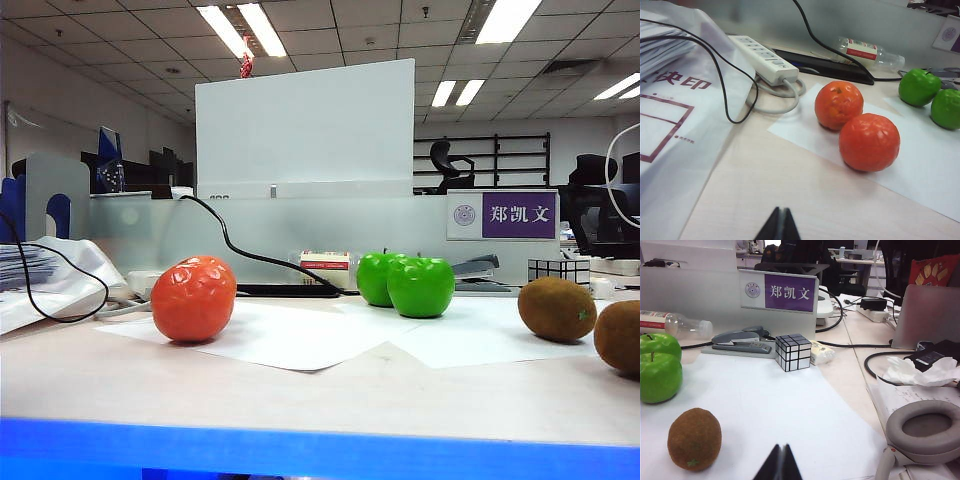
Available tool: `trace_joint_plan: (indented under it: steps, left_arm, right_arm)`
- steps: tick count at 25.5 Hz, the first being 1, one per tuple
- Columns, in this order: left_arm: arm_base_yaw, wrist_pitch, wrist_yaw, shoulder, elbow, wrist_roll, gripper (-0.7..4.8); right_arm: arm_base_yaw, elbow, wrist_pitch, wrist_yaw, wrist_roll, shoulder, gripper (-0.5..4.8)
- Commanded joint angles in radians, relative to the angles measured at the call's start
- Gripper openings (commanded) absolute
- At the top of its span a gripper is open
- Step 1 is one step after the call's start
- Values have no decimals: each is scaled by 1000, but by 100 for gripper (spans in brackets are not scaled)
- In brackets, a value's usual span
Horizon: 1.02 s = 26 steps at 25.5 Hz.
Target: Put the same fruits together.
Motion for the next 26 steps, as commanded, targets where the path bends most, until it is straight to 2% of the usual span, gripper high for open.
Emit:
trace_joint_plan:
  steps: [1, 20, 21, 26]
  left_arm:
    - [-1, -14, 2, -1, 0, -2, -4]
    - [-1, -14, 2, -1, 0, -2, -4]
    - [-1, -14, 1, -1, 0, 7, -4]
    - [-1, -13, -29, -1, -1, 202, -4]
  right_arm:
    - [1, -2, 16, -5, 0, -1, -5]
    - [1, -2, 16, -6, 0, -1, -5]
    - [1, -2, 16, -6, 0, -1, -5]
    - [1, -2, 16, -5, 0, -1, -5]
